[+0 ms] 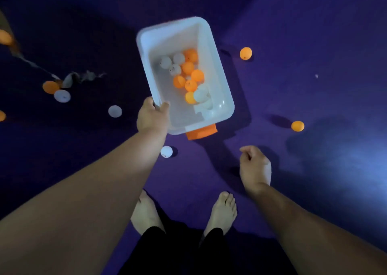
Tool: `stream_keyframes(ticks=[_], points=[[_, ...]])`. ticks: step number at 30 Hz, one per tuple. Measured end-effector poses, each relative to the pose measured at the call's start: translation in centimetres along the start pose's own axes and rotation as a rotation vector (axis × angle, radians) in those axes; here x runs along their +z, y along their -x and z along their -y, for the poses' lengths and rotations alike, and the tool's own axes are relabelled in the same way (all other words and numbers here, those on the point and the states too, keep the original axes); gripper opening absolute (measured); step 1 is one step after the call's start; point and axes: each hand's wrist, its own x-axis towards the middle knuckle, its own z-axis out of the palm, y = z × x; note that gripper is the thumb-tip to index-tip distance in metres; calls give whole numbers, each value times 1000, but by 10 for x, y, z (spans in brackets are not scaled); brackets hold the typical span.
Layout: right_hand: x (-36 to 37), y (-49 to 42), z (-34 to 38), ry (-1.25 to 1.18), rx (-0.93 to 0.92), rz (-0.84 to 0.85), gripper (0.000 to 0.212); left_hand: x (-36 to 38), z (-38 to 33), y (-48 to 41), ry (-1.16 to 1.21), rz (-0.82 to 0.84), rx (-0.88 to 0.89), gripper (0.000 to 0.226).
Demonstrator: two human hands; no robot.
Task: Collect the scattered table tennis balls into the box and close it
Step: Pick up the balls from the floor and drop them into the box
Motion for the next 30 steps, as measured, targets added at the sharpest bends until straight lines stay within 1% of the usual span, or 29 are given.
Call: stream_keyframes(ticks=[3, 5, 6, 7, 8, 9, 10, 12, 15, 17, 19, 21, 23, 25, 30], points=[[4, -4, -29, 69, -8, -40, 27, 13, 12, -4, 211, 2, -15, 14], [6, -7, -46, 86, 32, -77, 27, 19, 22, 2, 269, -21, -9, 27], [7, -9, -53, 99, 41, -94, 27, 21, 27, 8, 223, -87, 20, 35], [8, -10, -61, 119, 43, -108, 27, 24, 32, 16, 133, -189, 70, 41], [9, -11, -67, 141, 48, -120, 28, 26, 36, 26, 46, -287, 143, 44], [11, -12, -73, 162, 63, -129, 28, 28, 38, 39, -7, -351, 228, 43], [12, -13, -78, 189, 84, -129, 30, 32, 41, 51, -30, -368, 308, 41], [16, -14, -87, 254, 119, -109, 34, 43, 43, 71, -54, -323, 433, 35], [26, -19, -99, 329, 153, -71, 45, 70, 45, 86, -70, -147, 606, 29], [34, -27, -108, 298, 185, -50, 47, 92, 41, 92, -77, -35, 725, 26], [39, -37, -115, 207, 200, -56, 46, 114, 36, 95, -93, 63, 818, 23], [41, -49, -119, 106, 161, -134, 39, 134, 30, 94, -113, 133, 887, 22], [36, -63, -118, 8, 73, -286, 26, 150, 22, 92, -143, 162, 928, 21], [20, -84, -110, -95, 58, -407, 16, 162, 13, 87, -175, 178, 964, 20], [-36, -146, -101, -173, 19, -583, 16, 186, -23, 64, -300, 259, 1130, 18]])
